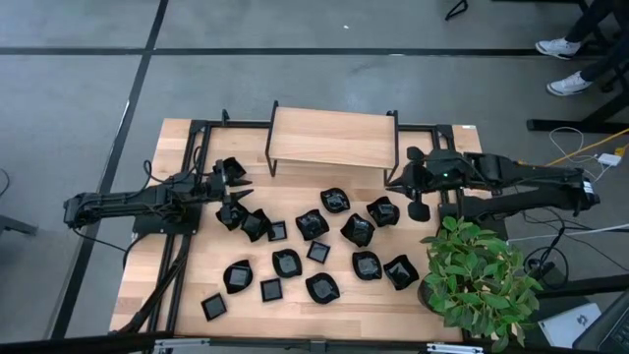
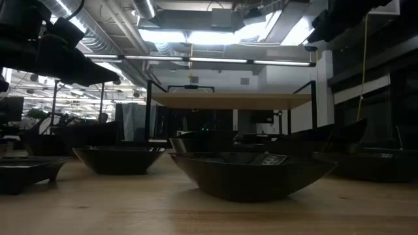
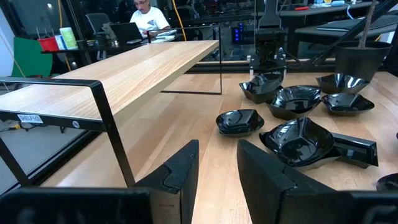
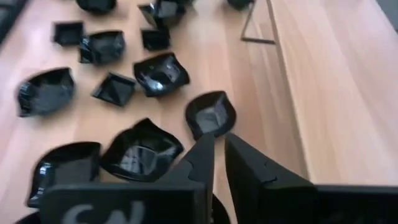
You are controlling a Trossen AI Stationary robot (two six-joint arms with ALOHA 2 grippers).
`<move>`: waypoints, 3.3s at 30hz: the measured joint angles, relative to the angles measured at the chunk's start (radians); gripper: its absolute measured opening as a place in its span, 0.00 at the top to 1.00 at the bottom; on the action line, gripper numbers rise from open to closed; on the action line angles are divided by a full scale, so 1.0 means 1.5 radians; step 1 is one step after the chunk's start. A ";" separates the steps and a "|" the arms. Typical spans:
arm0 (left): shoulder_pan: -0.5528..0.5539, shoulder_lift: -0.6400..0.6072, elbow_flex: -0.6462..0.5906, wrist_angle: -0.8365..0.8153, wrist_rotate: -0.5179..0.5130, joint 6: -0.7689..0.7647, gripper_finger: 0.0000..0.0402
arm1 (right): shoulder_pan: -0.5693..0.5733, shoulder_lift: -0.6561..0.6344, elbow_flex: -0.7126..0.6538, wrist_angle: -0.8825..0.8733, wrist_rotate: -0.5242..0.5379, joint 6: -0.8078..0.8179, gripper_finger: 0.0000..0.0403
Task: Pick & Place Mini shaped plates
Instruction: Put the leaf-shaped plate on the shelf
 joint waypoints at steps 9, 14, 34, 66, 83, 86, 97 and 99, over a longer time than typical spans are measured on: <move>0.000 0.000 0.000 0.000 0.000 0.000 0.74 | 0.004 0.078 0.010 -0.016 0.104 -0.054 0.74; 0.000 0.000 0.000 0.000 0.000 0.000 0.74 | 0.004 0.109 0.011 -0.019 0.136 -0.067 0.67; 0.000 0.000 0.000 0.000 0.000 0.000 0.74 | 0.102 0.179 0.176 -0.184 0.135 0.001 0.61; 0.000 0.000 0.000 0.000 0.000 0.000 0.74 | 0.340 0.318 0.171 -0.291 0.136 0.212 0.61; 0.000 0.000 0.000 0.000 0.000 0.000 0.74 | 0.319 0.445 0.169 -0.292 0.147 0.161 0.61; 0.000 0.000 0.000 0.000 0.000 0.000 0.74 | 0.297 0.454 0.169 -0.294 0.133 0.161 0.61; 0.000 0.000 0.000 0.000 0.000 0.000 0.74 | 0.240 0.493 0.169 -0.298 0.104 0.146 0.61; 0.000 0.000 0.000 0.000 0.000 0.000 0.74 | 0.234 0.504 0.169 -0.298 0.104 0.143 0.61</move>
